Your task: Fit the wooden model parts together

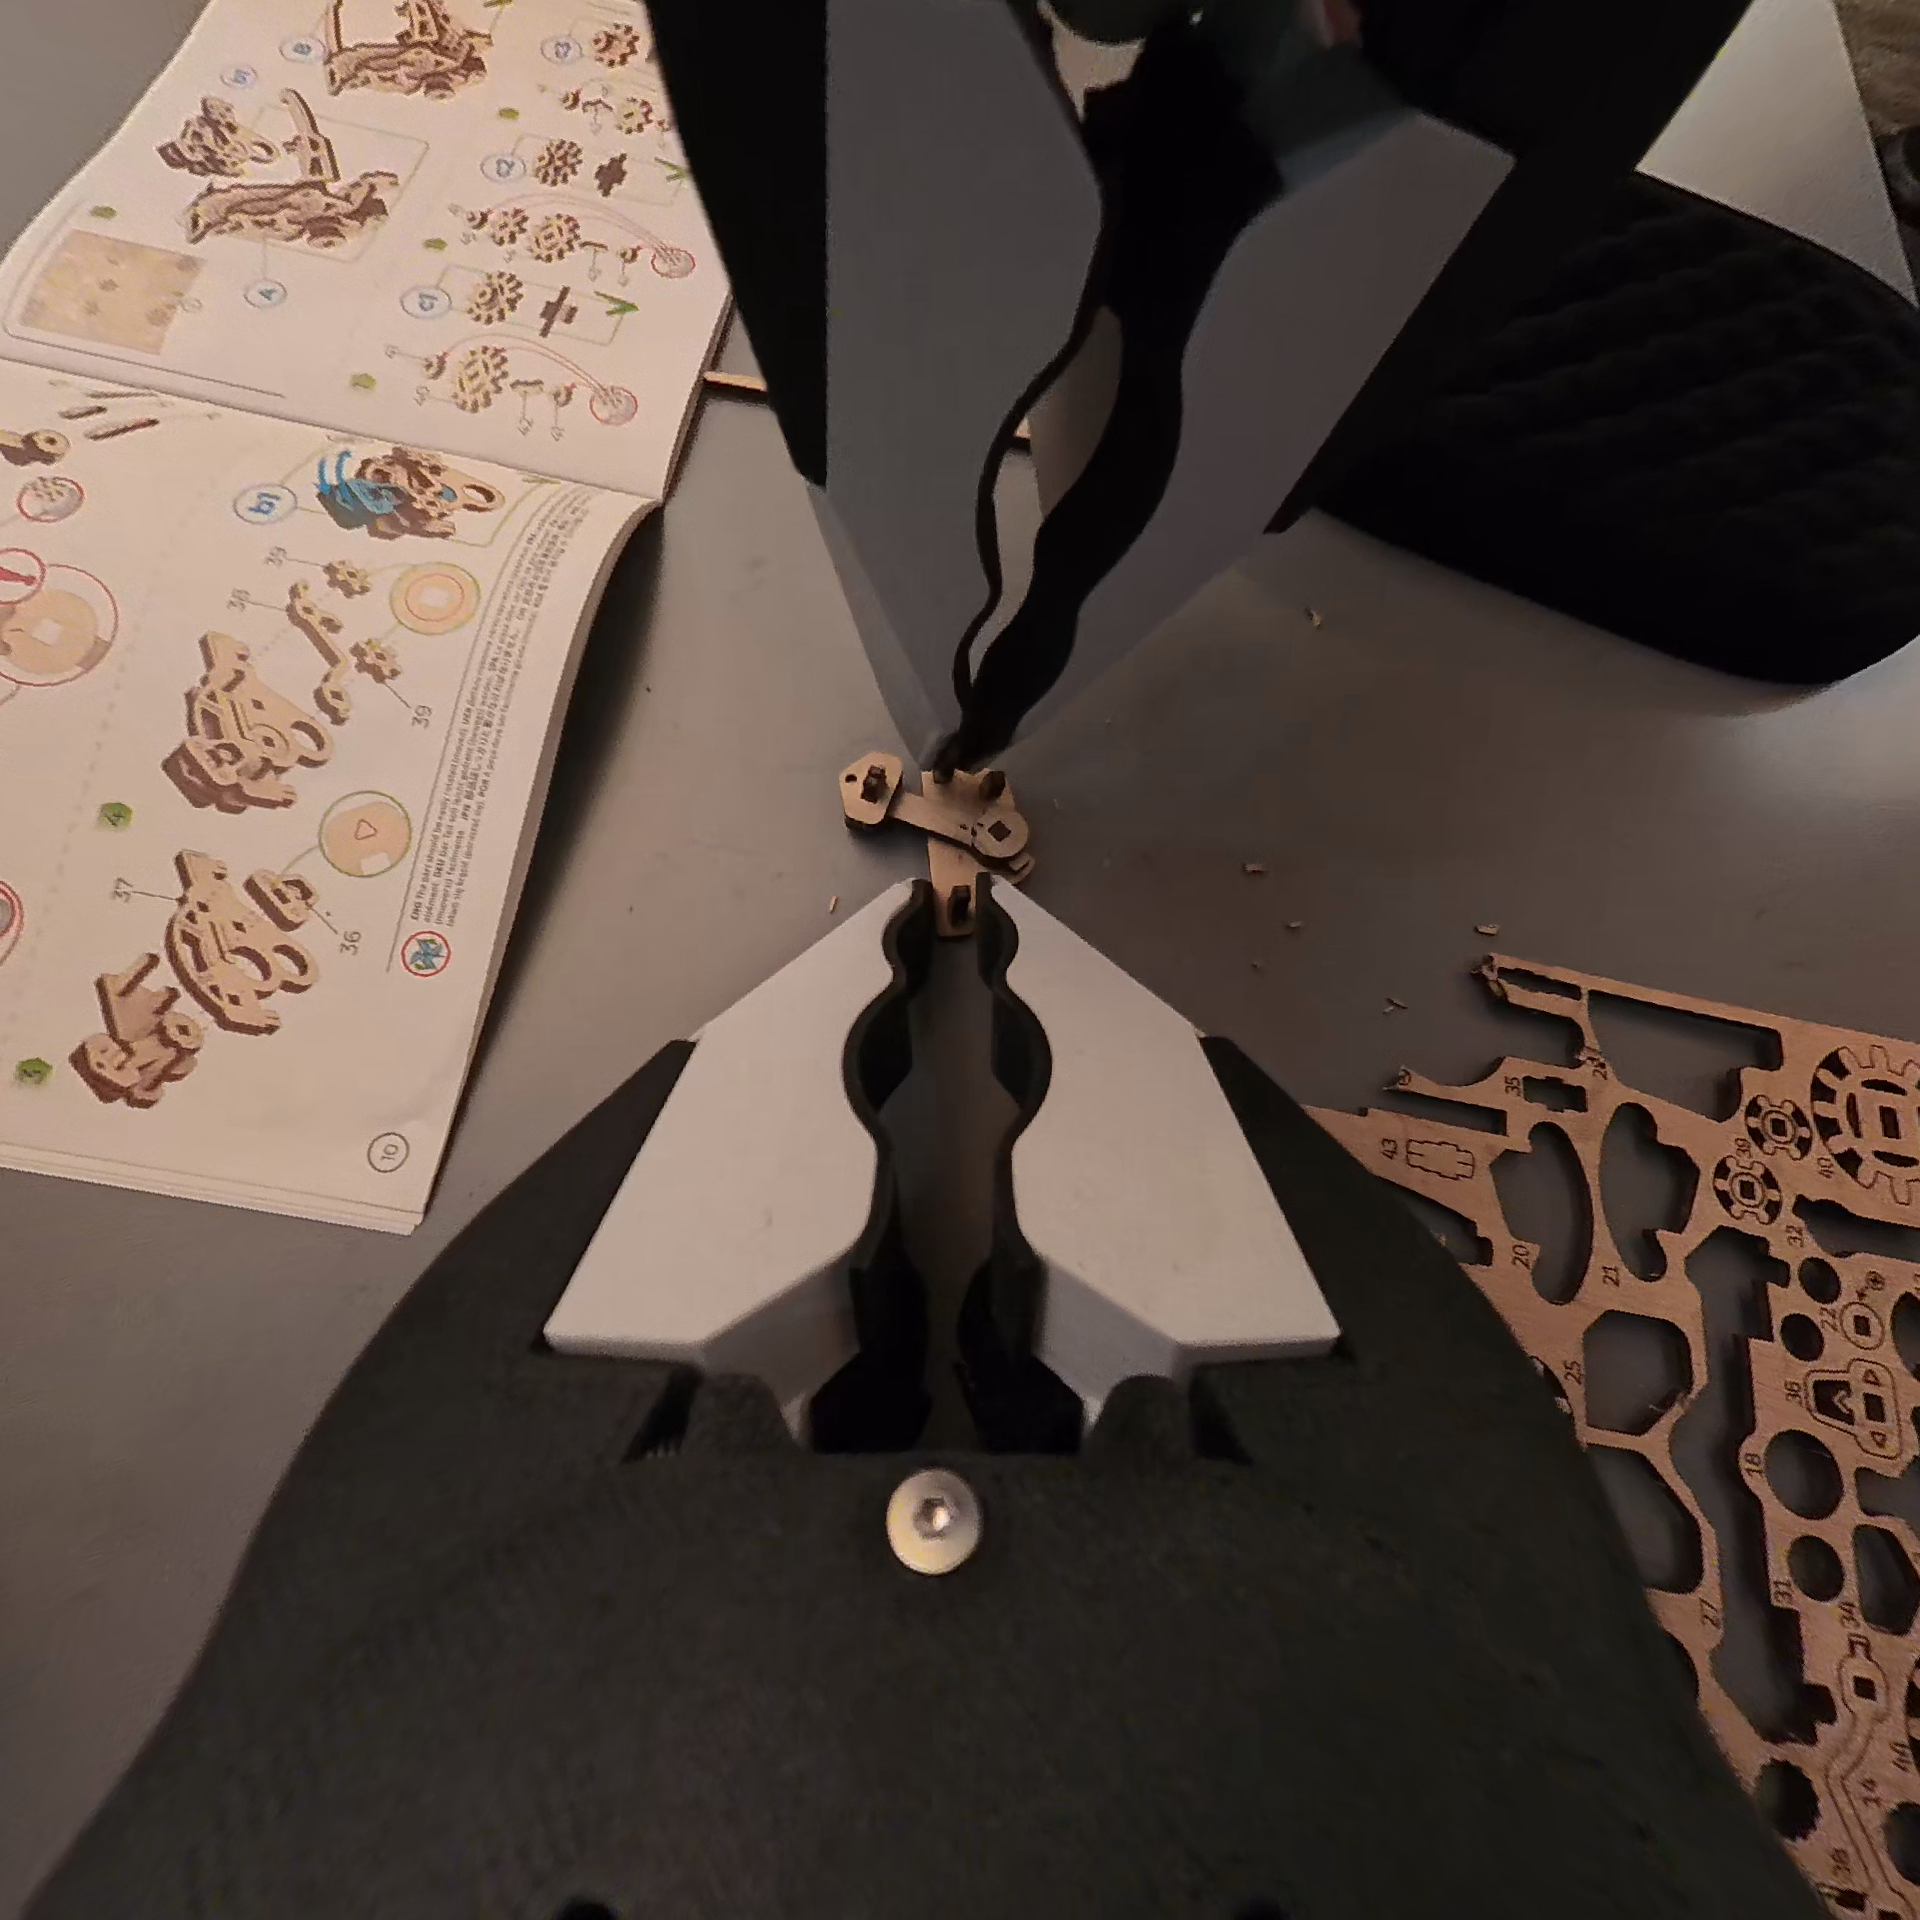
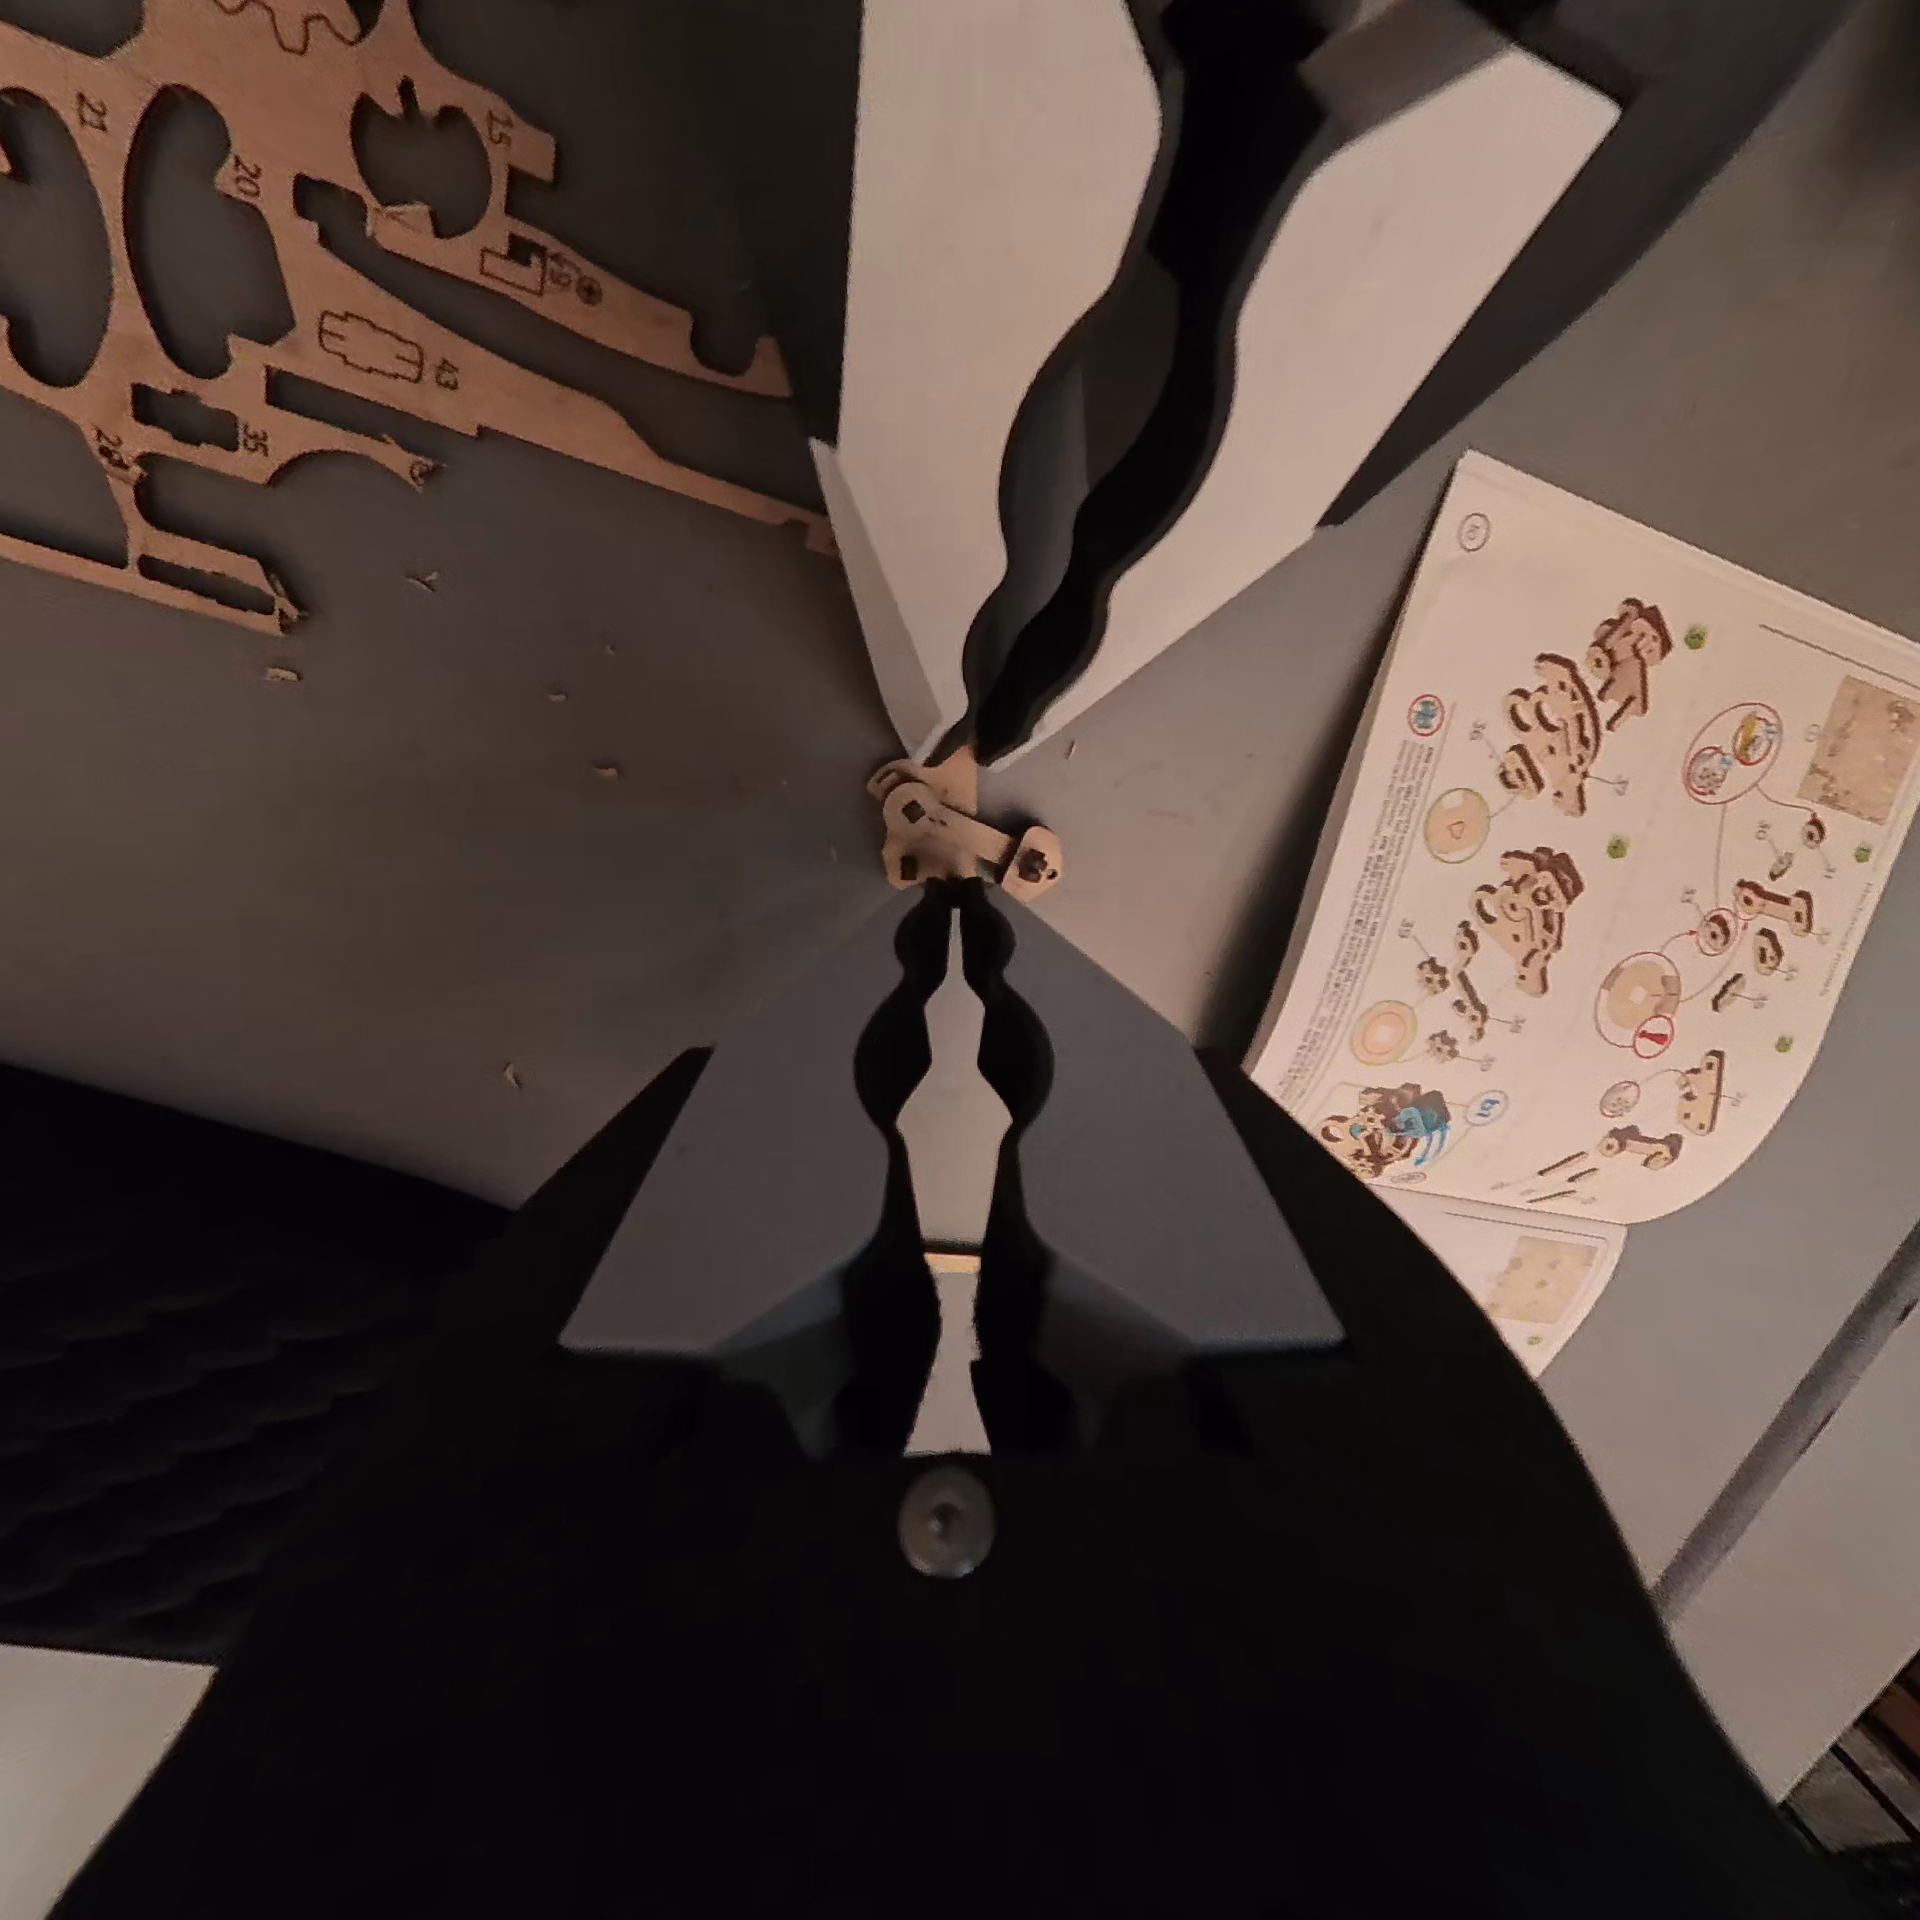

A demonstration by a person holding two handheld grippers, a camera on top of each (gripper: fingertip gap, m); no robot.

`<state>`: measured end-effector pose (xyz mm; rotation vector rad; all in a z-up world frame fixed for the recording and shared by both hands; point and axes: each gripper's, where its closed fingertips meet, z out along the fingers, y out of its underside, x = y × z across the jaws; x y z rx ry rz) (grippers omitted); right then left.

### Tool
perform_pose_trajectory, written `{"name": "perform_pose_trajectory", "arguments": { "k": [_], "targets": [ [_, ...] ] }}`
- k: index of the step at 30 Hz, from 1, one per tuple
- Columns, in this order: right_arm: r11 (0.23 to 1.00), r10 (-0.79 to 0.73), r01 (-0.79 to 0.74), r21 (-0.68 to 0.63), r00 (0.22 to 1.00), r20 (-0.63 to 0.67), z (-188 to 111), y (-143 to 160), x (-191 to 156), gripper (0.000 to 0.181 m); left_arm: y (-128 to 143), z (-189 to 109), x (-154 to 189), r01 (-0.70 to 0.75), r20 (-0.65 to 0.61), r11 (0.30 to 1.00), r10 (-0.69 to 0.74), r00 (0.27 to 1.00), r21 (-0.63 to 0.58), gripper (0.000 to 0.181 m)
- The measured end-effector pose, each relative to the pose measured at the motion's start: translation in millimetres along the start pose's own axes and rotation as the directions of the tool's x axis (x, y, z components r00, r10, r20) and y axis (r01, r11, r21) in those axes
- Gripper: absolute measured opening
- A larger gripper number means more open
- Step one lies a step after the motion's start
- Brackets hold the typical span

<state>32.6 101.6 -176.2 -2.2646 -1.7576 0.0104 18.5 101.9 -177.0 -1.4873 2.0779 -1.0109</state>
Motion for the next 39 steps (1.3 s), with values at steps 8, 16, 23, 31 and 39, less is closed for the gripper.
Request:
{"name": "perform_pose_trajectory", "arguments": {
  "k": [8,16,23,31,39],
  "targets": [
    [0.999,0.032,-0.033,0.042,0.999,0.016,-3.3,1.1,3.4,0.003,-0.2,0.0,-0.1,0.015,-0.013,1.000,-0.015,1.000,0.001,0.006],
    [1.000,0.005,-0.006,0.018,0.998,0.062,-1.3,-0.8,1.4,0.001,-0.2,0.0,-0.2,0.017,-0.015,1.000,-0.017,1.000,0.001,0.006],
    [1.000,0.005,-0.006,0.028,0.999,0.053,-1.0,-0.1,1.4,0.001,-0.1,0.0,-0.1,0.017,-0.015,1.000,-0.016,1.000,0.001,0.006],
    [1.000,-0.010,0.009,0.009,0.998,0.059,-0.5,0.4,0.2,0.001,-0.1,0.0,0.0,0.017,-0.015,1.000,-0.017,1.000,0.001,0.006],
    [0.999,0.026,-0.027,0.028,0.999,0.036,1.7,0.3,1.7,0.001,-0.2,-0.1,-0.1,0.018,-0.016,1.000,-0.018,1.000,0.000,0.006]
  ]
}}
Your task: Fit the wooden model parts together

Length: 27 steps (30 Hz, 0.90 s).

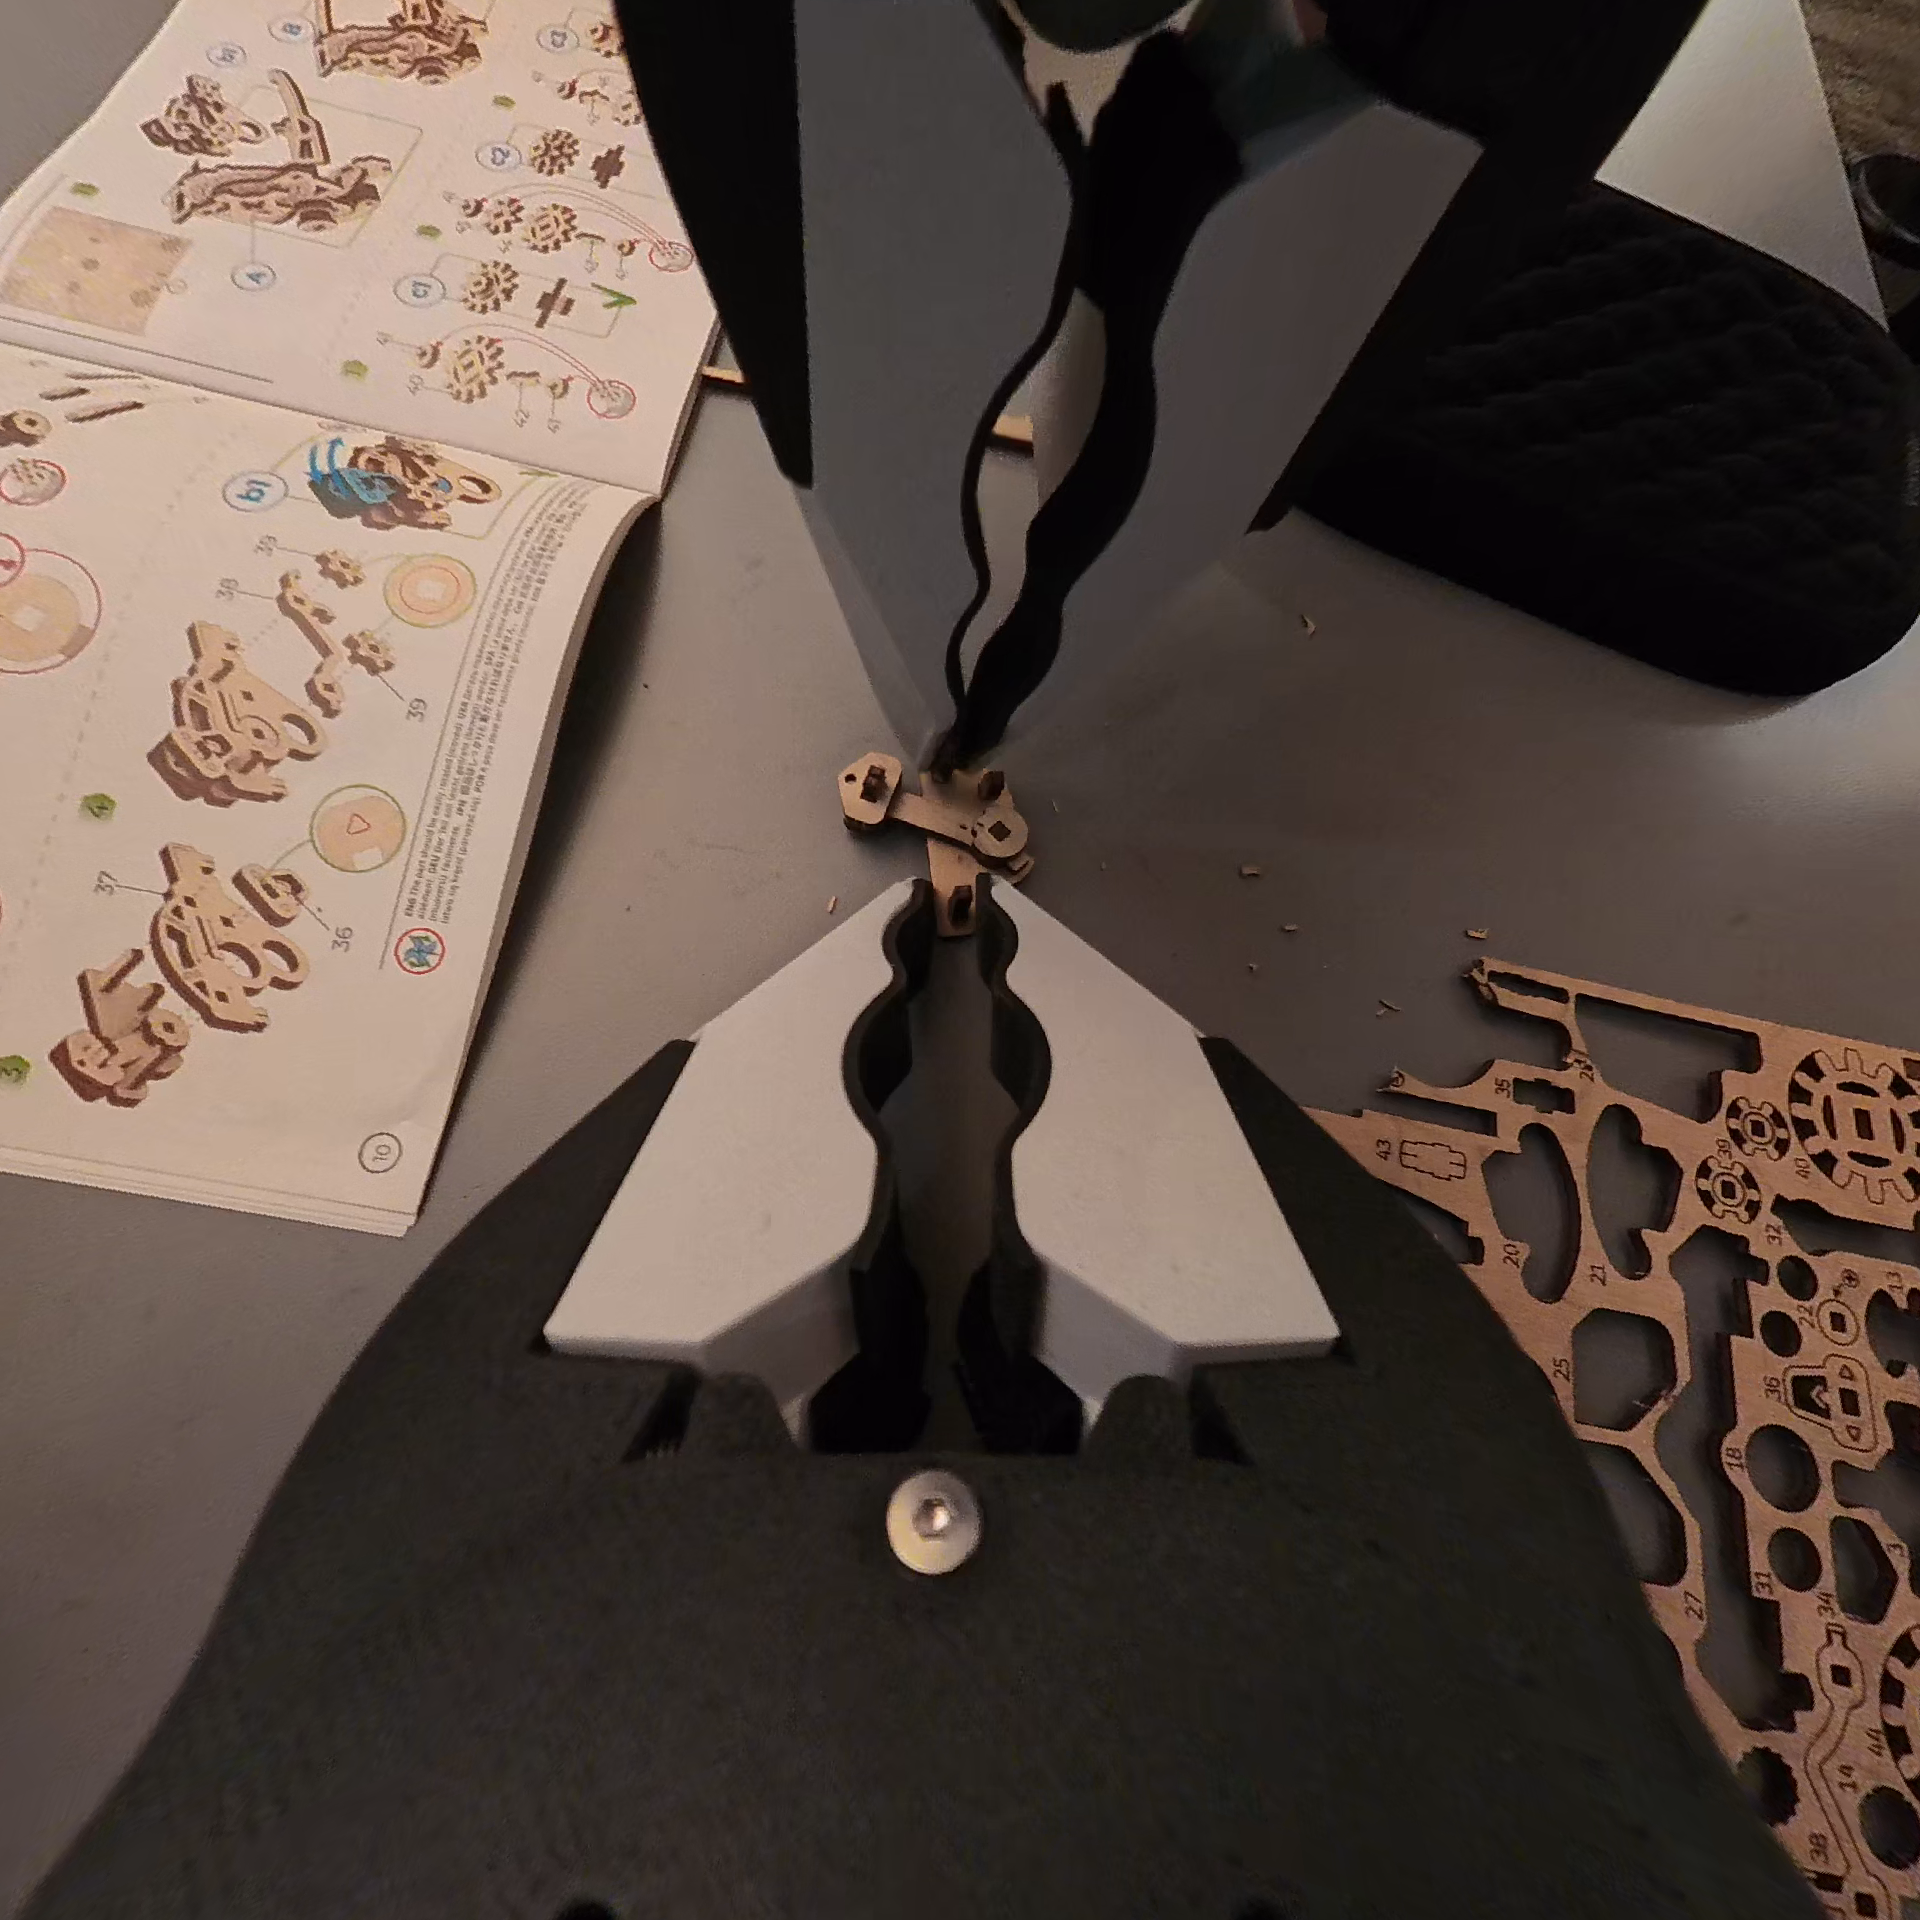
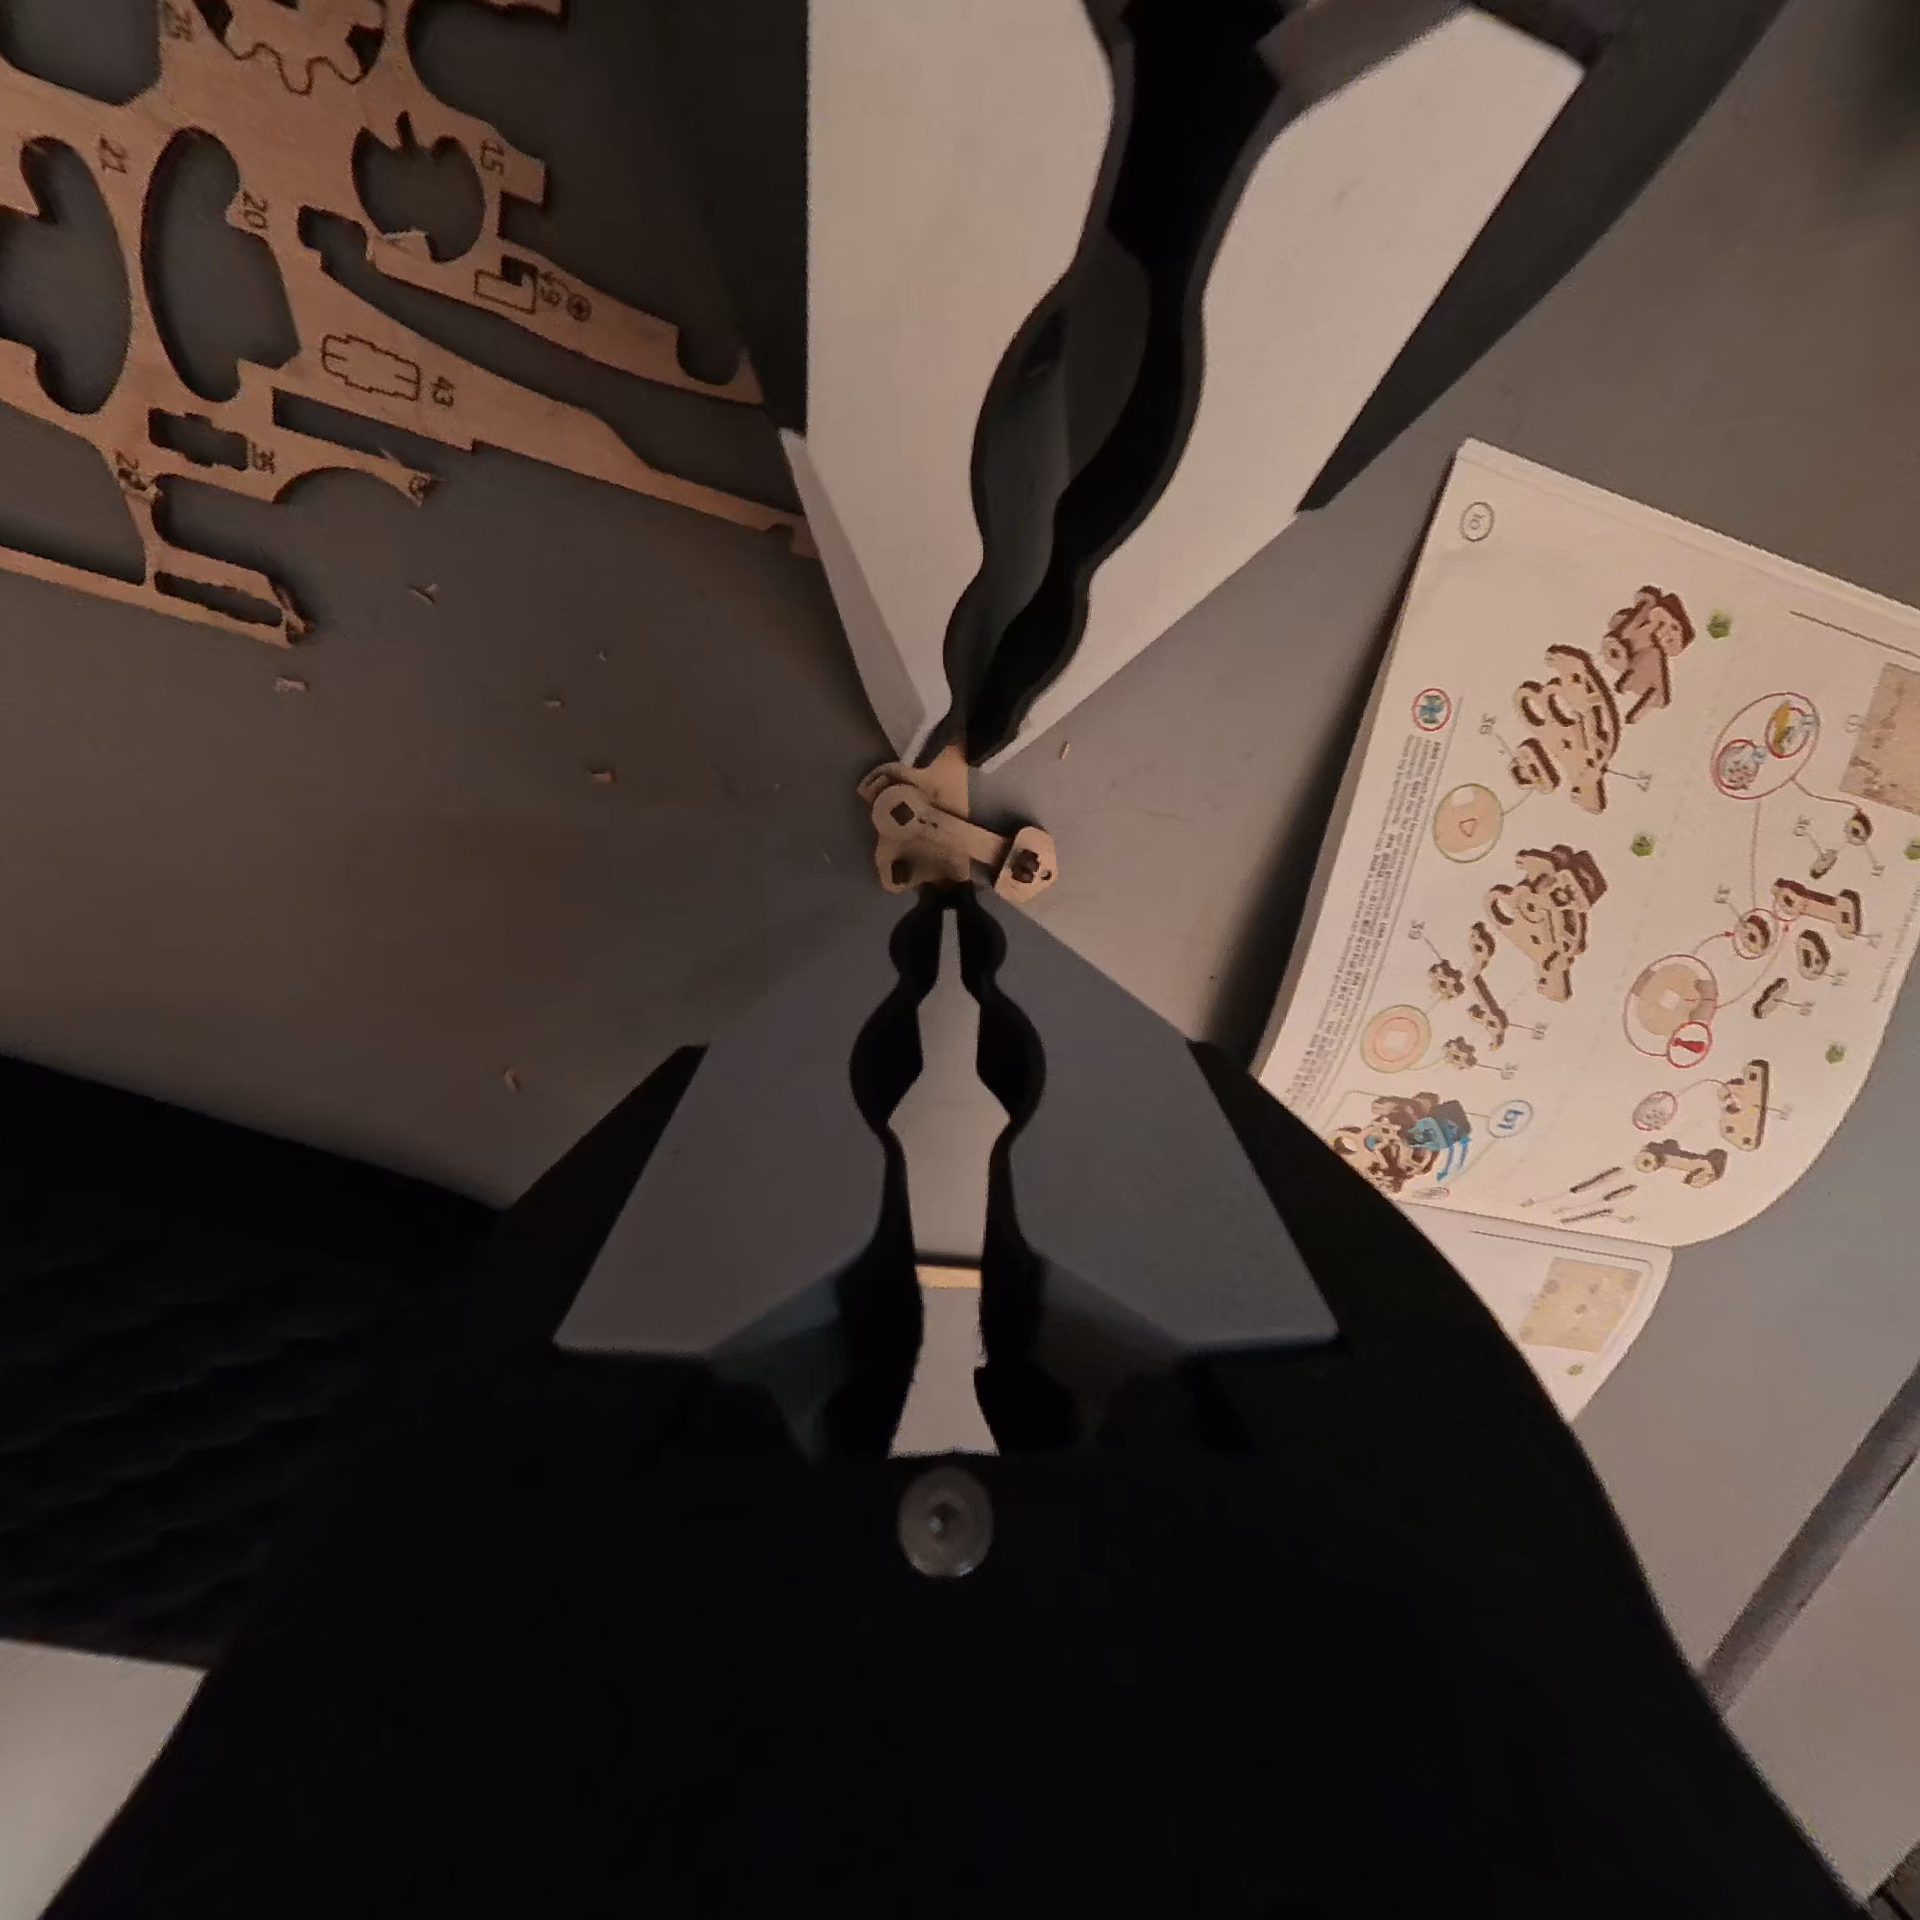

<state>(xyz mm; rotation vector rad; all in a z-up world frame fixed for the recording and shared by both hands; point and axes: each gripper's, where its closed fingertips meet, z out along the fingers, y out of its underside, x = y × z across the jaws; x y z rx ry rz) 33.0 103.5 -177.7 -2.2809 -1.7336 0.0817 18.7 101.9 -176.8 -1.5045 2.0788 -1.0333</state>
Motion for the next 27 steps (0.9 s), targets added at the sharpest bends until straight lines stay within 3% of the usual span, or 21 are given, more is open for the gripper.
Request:
{"name": "perform_pose_trajectory", "arguments": {
  "k": [4,9,16,27],
  "targets": [
    [1.000,0.008,-0.007,0.023,0.999,-0.037,-6.1,0.2,2.2,0.012,0.0,0.0,0.0,-0.004,0.003,1.000,0.004,1.000,0.000,0.006],
    [0.992,-0.024,0.030,0.123,0.999,-0.045,-26.7,-17.0,-8.2,0.006,0.0,-0.1,0.0,0.001,-0.001,1.000,-0.001,1.000,0.000,0.006],
    [0.997,-0.068,0.069,0.034,0.997,-0.046,-5.5,-7.9,-8.8,0.004,0.0,-0.1,0.0,-0.006,0.005,1.000,0.006,1.000,0.000,0.006],
    [0.996,-0.085,0.085,-0.008,0.996,-0.023,-2.5,-6.5,-9.6,0.001,0.1,-0.1,0.1,-0.005,0.004,1.000,0.005,1.000,0.000,0.006]
  ]
}}
